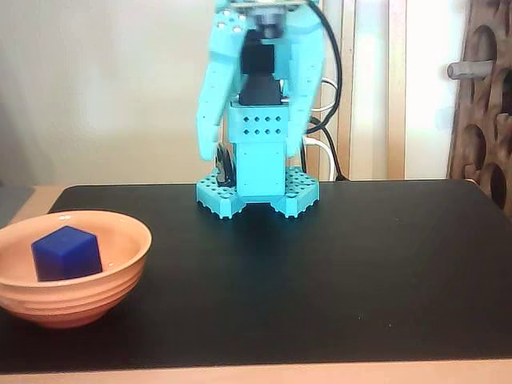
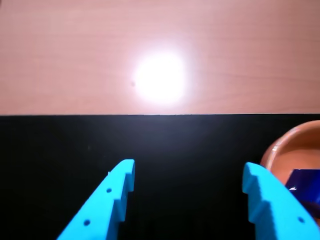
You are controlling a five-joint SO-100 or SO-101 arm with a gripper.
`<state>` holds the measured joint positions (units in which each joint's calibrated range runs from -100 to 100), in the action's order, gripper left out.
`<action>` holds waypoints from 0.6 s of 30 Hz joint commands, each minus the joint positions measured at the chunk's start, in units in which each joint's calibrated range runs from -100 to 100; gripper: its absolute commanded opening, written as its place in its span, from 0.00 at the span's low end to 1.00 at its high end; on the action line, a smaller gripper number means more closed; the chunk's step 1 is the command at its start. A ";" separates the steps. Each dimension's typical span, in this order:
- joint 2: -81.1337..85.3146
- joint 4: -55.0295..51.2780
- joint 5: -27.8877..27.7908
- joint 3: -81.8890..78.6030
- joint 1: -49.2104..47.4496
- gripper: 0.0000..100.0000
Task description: Place the blue cube in the orange bowl.
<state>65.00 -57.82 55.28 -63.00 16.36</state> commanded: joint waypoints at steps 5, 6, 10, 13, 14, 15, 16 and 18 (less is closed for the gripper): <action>5.35 -3.42 0.05 -4.61 -5.73 0.25; 6.54 -3.42 -0.11 -6.33 -6.23 0.25; 7.74 -3.25 -0.11 -7.24 -8.34 0.25; 7.82 -3.33 0.26 -7.33 -10.04 0.25; 7.82 -3.33 0.16 -7.42 -9.74 0.25; 7.31 -3.07 -0.11 -7.51 -8.24 0.25; 7.31 -2.99 -0.16 -7.51 -7.54 0.25; 7.31 -2.99 -0.21 -7.60 -6.03 0.25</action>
<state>71.37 -60.99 55.22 -70.76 7.64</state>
